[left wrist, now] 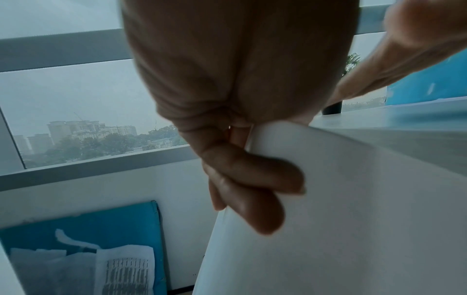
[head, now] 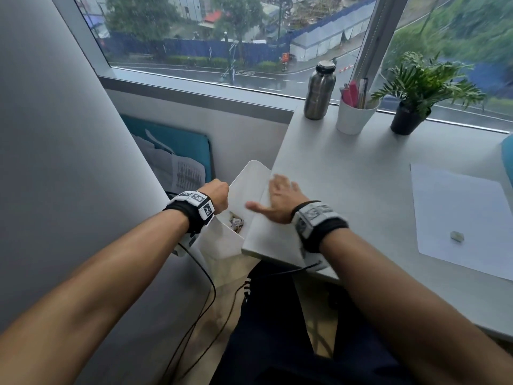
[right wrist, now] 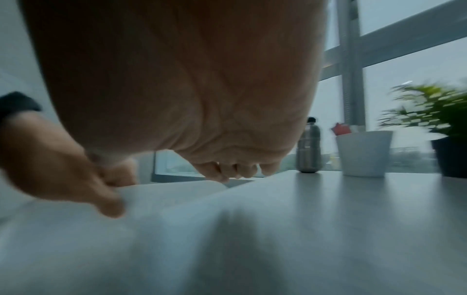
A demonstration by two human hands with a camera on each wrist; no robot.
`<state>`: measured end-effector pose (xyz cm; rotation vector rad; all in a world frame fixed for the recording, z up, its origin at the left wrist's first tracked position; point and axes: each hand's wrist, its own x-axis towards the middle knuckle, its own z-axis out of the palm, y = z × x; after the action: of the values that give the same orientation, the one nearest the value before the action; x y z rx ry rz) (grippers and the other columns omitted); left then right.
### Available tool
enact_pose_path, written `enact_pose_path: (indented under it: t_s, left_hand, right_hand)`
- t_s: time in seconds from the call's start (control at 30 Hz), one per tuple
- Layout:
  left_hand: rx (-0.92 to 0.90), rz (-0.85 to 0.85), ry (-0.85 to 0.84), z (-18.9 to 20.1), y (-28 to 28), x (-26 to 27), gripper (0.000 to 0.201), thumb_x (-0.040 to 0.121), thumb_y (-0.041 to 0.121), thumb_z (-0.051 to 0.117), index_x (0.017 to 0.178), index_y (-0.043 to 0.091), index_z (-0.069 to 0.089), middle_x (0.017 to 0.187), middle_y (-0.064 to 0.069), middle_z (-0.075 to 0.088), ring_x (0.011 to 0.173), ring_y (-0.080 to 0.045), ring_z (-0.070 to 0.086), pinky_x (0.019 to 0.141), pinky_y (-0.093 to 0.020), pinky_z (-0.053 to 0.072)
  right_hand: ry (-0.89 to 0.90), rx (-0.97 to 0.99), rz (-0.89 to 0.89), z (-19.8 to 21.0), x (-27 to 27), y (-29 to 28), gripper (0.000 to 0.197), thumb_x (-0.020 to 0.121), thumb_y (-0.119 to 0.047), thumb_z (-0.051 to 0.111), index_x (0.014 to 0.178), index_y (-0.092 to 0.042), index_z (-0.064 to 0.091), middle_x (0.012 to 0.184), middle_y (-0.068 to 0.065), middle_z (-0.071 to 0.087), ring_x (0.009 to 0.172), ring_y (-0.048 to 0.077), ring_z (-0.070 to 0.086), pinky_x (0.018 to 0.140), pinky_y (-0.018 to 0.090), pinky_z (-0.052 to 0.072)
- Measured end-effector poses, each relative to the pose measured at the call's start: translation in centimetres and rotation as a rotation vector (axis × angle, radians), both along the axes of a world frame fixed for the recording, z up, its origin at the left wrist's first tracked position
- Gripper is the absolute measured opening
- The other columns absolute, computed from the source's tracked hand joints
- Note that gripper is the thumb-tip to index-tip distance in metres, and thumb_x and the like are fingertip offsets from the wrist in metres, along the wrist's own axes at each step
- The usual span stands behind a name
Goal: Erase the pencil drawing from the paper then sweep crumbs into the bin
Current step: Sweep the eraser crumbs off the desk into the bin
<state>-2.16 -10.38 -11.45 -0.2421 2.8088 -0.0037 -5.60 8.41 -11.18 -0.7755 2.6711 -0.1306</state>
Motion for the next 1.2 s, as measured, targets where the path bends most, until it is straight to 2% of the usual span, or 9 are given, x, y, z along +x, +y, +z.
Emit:
enact_pose_path:
  t_s: [0.13, 0.23, 0.37, 0.6, 0.7, 0.83, 0.97, 1.1, 1.2]
  left_hand:
    - [0.016, -0.016, -0.014, 0.0, 0.3, 0.6, 0.025, 0.092, 0.002, 0.043, 0.103, -0.007, 0.063, 0.109, -0.025, 0.065, 0.095, -0.042, 0.064, 0.064, -0.033, 0.045]
    - [0.002, -0.018, -0.017, 0.0, 0.4, 1.0, 0.026, 0.092, 0.002, 0.043, 0.105, -0.007, 0.063, 0.11, -0.026, 0.064, 0.098, -0.043, 0.064, 0.067, -0.034, 0.045]
    - [-0.021, -0.019, -0.022, -0.1, 0.3, 1.5, 0.026, 0.092, 0.002, 0.043, 0.106, -0.006, 0.063, 0.112, -0.026, 0.065, 0.102, -0.042, 0.063, 0.074, -0.036, 0.048]
    - [0.013, -0.013, -0.013, -1.0, 0.1, 2.7, 0.025, 0.094, 0.006, 0.044, 0.107, -0.005, 0.063, 0.113, -0.024, 0.064, 0.101, -0.039, 0.063, 0.077, -0.036, 0.048]
    - [0.028, -0.016, -0.03, -1.2, 0.3, 3.4, 0.023, 0.095, 0.006, 0.045, 0.105, -0.003, 0.063, 0.11, -0.021, 0.065, 0.099, -0.037, 0.063, 0.073, -0.034, 0.046]
    - [0.05, -0.013, -0.058, -0.7, 1.1, 3.9, 0.023, 0.09, 0.0, 0.043, 0.1, -0.004, 0.063, 0.106, -0.024, 0.066, 0.095, -0.042, 0.064, 0.067, -0.035, 0.046]
    - [0.063, 0.016, -0.055, -0.2, 1.4, 4.2, 0.023, 0.091, 0.001, 0.043, 0.101, -0.005, 0.063, 0.107, -0.024, 0.065, 0.097, -0.04, 0.063, 0.072, -0.035, 0.047]
    - [0.104, 0.039, -0.066, -0.5, 1.0, 4.6, 0.023, 0.089, 0.001, 0.044, 0.067, 0.005, 0.05, 0.086, -0.019, 0.064, 0.078, -0.039, 0.061, 0.07, -0.04, 0.055]
    - [0.098, 0.04, -0.049, -0.8, 0.6, 5.4, 0.017, 0.095, 0.008, 0.046, 0.092, 0.0, 0.062, 0.095, -0.015, 0.064, 0.09, -0.034, 0.066, 0.075, -0.036, 0.055]
  right_hand:
    - [-0.04, 0.124, -0.295, -1.3, -0.1, 4.0, 0.13, 0.068, -0.094, 0.023, 0.151, 0.003, -0.005, 0.16, 0.021, -0.011, 0.148, 0.035, -0.01, 0.122, 0.046, -0.001]
    - [-0.088, 0.029, -0.096, -1.9, 3.5, -0.7, 0.137, 0.062, -0.096, 0.031, 0.151, 0.0, -0.011, 0.159, 0.019, -0.016, 0.147, 0.035, -0.015, 0.12, 0.046, -0.006]
    - [-0.138, 0.015, 0.157, -0.8, 6.7, -5.4, 0.122, 0.072, -0.09, 0.029, 0.153, -0.004, -0.003, 0.162, 0.013, -0.008, 0.15, 0.025, -0.008, 0.122, 0.045, -0.001]
    - [0.021, 0.035, -0.204, -0.4, 1.4, 5.4, 0.121, 0.074, -0.088, 0.025, 0.151, 0.004, 0.004, 0.16, 0.021, 0.0, 0.149, 0.032, 0.0, 0.122, 0.042, 0.004]
    - [-0.087, 0.117, -0.32, -1.6, 2.1, 8.7, 0.131, 0.067, -0.094, 0.026, 0.151, 0.0, -0.008, 0.16, 0.019, -0.015, 0.148, 0.034, -0.011, 0.122, 0.045, -0.001]
    - [-0.119, -0.02, -0.023, -2.2, 6.3, 2.1, 0.139, 0.058, -0.097, 0.034, 0.152, -0.005, -0.011, 0.161, 0.012, -0.016, 0.147, 0.034, -0.018, 0.121, 0.046, -0.006]
    - [-0.164, -0.083, 0.216, -0.8, 9.2, -3.3, 0.117, 0.073, -0.089, 0.031, 0.154, -0.01, 0.001, 0.163, 0.007, -0.006, 0.15, 0.022, -0.008, 0.122, 0.046, -0.001]
    - [-0.021, -0.168, 0.011, -0.6, 7.5, 1.2, 0.111, 0.081, -0.08, 0.034, 0.152, 0.0, 0.003, 0.162, 0.015, -0.001, 0.15, 0.026, -0.003, 0.122, 0.044, 0.003]
    - [0.011, -0.034, -0.301, -1.0, 5.5, 7.5, 0.118, 0.077, -0.085, 0.025, 0.151, 0.004, 0.004, 0.161, 0.02, -0.001, 0.149, 0.031, -0.003, 0.122, 0.046, 0.004]
